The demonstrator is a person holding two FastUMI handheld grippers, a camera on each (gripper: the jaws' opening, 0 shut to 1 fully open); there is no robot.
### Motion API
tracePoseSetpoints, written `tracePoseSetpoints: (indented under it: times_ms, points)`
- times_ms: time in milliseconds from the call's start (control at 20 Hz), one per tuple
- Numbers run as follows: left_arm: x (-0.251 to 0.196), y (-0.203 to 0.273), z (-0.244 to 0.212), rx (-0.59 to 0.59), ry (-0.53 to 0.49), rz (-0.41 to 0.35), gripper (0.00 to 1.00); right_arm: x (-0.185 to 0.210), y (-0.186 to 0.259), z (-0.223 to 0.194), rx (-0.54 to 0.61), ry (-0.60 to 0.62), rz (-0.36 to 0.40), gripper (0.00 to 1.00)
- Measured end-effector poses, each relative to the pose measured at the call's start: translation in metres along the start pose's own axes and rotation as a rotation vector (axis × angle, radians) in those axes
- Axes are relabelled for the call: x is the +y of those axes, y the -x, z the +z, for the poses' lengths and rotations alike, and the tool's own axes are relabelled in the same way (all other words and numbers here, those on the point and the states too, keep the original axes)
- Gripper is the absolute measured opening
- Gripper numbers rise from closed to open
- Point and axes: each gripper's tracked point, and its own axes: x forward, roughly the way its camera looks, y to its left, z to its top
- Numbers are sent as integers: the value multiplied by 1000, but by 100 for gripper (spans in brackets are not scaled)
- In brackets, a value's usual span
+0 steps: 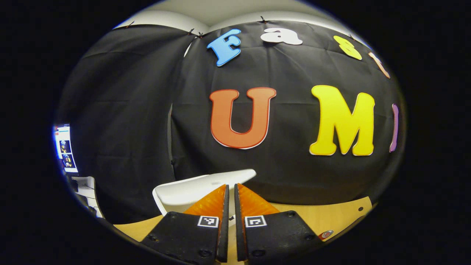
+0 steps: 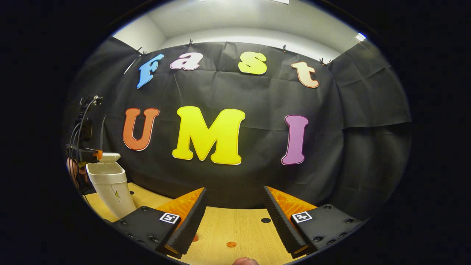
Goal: Press the lid of the desktop garbage bin to open it, pick up the crumpled paper on the desktop and throw it into the bin, then pick up the pop can on the desktop and drop it into the bin, and finally close the garbage bin lid.
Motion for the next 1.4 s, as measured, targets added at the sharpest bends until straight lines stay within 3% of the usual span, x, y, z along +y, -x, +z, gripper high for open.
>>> tracePoseSetpoints:
  times_ms: [100,200,250,350,450,500,600,900,1400]
  points:
    - [-8,10,-1,5,7,-23,23,-2,-1,1,-6,-16,4,94]
    - [-12,16,2,3,24,-37,26,-1,1,2,-12,-21,13,94]
    - [-16,20,5,-4,32,-50,38,-1,2,2,-15,-22,18,94]
    - [-28,30,6,-11,41,-98,50,0,6,-1,-13,-31,36,94]
    - [-44,42,5,-21,30,-143,72,0,8,-6,1,-50,53,94]
    - [-47,47,5,-30,15,-153,88,-3,8,-7,4,-55,53,94]
    - [-59,58,8,-54,-7,-184,96,-5,10,-10,13,-55,58,94]
    - [-104,102,-8,-40,-6,-314,98,-23,16,-32,50,-59,38,94]
    - [-141,156,-52,7,-34,-420,97,-39,28,-114,251,-86,95,95]
